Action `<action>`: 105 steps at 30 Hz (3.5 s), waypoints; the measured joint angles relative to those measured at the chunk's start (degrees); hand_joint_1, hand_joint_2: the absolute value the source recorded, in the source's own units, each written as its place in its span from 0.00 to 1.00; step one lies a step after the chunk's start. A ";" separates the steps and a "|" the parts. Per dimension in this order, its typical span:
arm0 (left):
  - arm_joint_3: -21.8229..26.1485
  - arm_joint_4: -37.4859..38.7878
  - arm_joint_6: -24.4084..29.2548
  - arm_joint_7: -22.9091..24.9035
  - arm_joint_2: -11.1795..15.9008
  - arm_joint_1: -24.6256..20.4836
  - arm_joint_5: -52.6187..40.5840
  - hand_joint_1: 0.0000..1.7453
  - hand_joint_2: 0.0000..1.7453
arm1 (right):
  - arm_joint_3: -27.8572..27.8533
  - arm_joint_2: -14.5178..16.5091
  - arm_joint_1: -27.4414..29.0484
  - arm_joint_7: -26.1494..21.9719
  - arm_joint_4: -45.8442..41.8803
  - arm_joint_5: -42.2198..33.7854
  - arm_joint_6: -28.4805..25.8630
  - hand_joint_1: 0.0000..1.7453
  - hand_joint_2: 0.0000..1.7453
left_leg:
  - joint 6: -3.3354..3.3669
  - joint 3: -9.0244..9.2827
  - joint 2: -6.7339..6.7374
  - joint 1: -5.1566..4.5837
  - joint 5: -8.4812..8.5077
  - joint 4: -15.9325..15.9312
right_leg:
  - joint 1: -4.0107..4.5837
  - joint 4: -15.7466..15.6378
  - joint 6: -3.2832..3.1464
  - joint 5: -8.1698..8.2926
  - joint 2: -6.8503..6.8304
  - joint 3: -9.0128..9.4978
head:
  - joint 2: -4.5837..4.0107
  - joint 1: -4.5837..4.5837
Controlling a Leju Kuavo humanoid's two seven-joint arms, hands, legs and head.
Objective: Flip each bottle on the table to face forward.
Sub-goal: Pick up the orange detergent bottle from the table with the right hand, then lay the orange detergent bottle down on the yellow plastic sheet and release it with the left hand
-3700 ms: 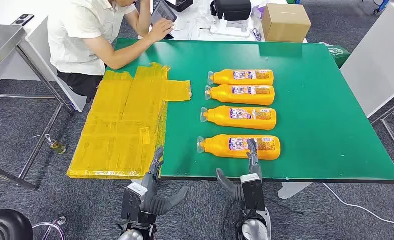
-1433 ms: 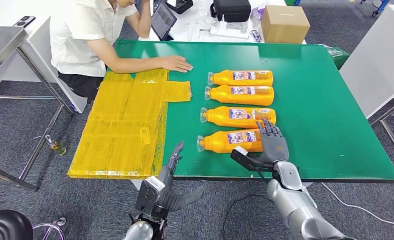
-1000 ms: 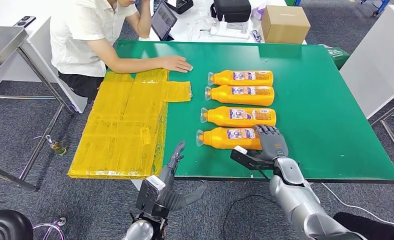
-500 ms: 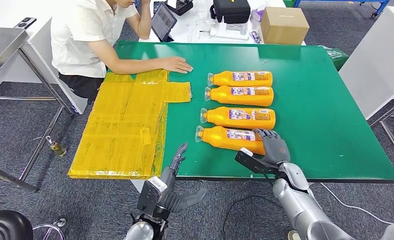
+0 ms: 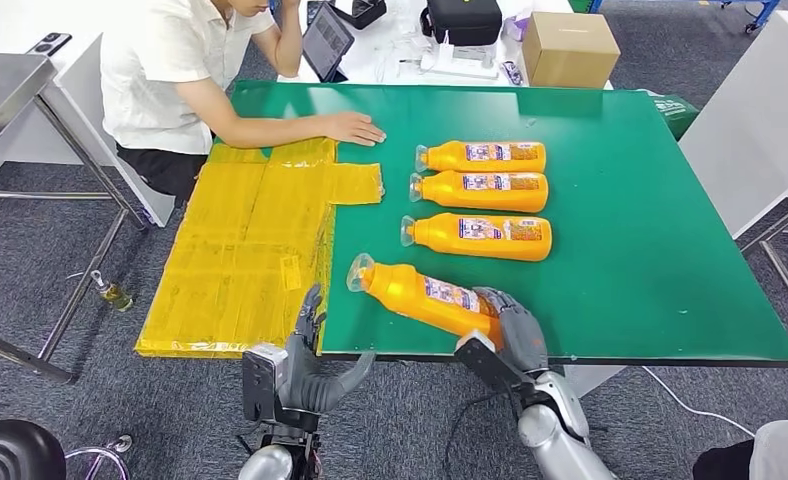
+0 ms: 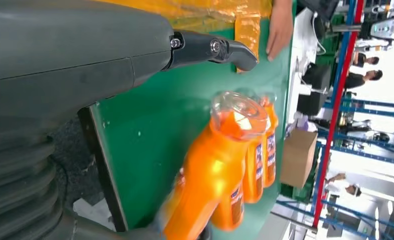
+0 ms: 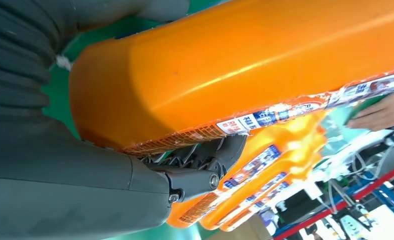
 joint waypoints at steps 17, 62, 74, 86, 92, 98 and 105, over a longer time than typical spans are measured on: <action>0.90 -0.72 -3.46 3.70 0.34 0.54 12.00 0.00 1.00 | 1.47 3.38 2.92 -4.08 -7.45 -10.00 -0.84 0.92 1.00 | 0.00 -0.21 0.03 -0.01 0.00 -0.01 | -0.01 0.01 0.00 0.00 0.01 -0.24 | 0.00 0.00; -0.47 -5.18 -11.91 2.64 1.46 -1.78 24.71 0.00 1.00 | 21.27 9.02 -3.12 -6.33 -1.39 -11.27 0.12 0.80 1.00 | 0.00 -0.25 0.03 -0.01 0.02 0.00 | -0.01 0.02 -0.01 -0.01 0.00 -0.30 | 0.00 0.00; 0.30 -5.68 -12.52 2.27 1.44 -2.05 24.79 1.00 1.00 | 22.68 9.31 -3.73 -6.67 -0.21 -10.69 -0.39 0.83 1.00 | 0.00 -0.25 0.04 -0.01 0.02 0.00 | -0.02 0.02 -0.01 0.00 0.01 -0.33 | 0.00 0.00; 1.15 -5.37 -12.93 1.96 1.44 -2.46 25.03 1.00 1.00 | 23.38 9.48 -4.15 -6.90 0.25 -10.97 -0.18 0.22 1.00 | 0.00 -0.26 0.04 -0.01 0.02 0.00 | -0.02 0.02 -0.01 0.00 0.01 -0.34 | 0.00 0.01; 1.94 -5.56 -16.00 1.39 1.32 -2.35 25.71 1.00 1.00 | 24.71 9.49 -4.02 -7.90 0.36 -12.12 2.41 0.00 1.00 | 0.00 -0.27 0.04 -0.01 0.02 0.00 | -0.01 0.02 -0.01 0.00 0.01 -0.35 | 0.00 0.00; 3.05 -6.27 -18.14 3.90 1.38 -2.60 26.53 1.00 1.00 | 26.44 9.47 -4.02 -10.18 0.34 -8.19 -1.91 0.00 1.00 | 0.00 -0.27 0.05 -0.01 0.02 0.00 | -0.02 0.02 -0.01 0.00 0.01 -0.38 | 0.00 0.01; 0.79 -2.43 -3.95 3.49 2.89 -7.65 4.48 1.00 1.00 | 24.04 9.64 -0.06 -12.55 -6.70 0.48 -15.76 0.00 1.00 | 0.00 -0.31 0.04 -0.01 0.02 0.00 | -0.02 0.02 -0.01 0.02 0.02 -0.42 | 0.00 0.01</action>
